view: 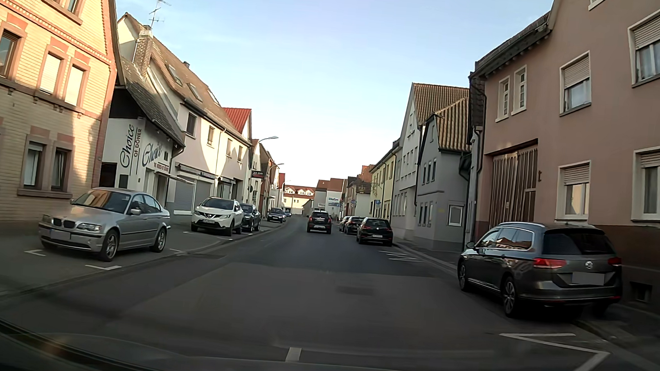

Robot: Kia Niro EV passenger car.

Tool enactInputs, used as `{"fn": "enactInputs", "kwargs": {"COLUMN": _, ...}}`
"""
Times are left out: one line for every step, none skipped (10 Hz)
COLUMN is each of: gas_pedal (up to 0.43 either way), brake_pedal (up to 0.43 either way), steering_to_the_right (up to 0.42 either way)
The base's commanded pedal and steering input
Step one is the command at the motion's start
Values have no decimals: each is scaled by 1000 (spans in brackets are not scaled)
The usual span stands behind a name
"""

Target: Follow the waypoints while adhering to traffic rules and regulations

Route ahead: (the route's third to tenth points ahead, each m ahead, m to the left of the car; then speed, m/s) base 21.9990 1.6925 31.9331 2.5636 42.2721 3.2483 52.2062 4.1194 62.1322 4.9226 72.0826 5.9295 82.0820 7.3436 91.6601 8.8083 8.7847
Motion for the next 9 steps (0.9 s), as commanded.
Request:
{"fn": "enactInputs", "kwargs": {"gas_pedal": 28, "brake_pedal": 30, "steering_to_the_right": -37}}
{"fn": "enactInputs", "kwargs": {"gas_pedal": 28, "brake_pedal": 30, "steering_to_the_right": -35}}
{"fn": "enactInputs", "kwargs": {"gas_pedal": 28, "brake_pedal": 30, "steering_to_the_right": -32}}
{"fn": "enactInputs", "kwargs": {"gas_pedal": 20, "brake_pedal": 30, "steering_to_the_right": -27}}
{"fn": "enactInputs", "kwargs": {"gas_pedal": 28, "brake_pedal": 30, "steering_to_the_right": -18}}
{"fn": "enactInputs", "kwargs": {"gas_pedal": 28, "brake_pedal": 30, "steering_to_the_right": -14}}
{"fn": "enactInputs", "kwargs": {"gas_pedal": 28, "brake_pedal": 30, "steering_to_the_right": -11}}
{"fn": "enactInputs", "kwargs": {"gas_pedal": 28, "brake_pedal": 30, "steering_to_the_right": -10}}
{"fn": "enactInputs", "kwargs": {"gas_pedal": 28, "brake_pedal": 30, "steering_to_the_right": -9}}
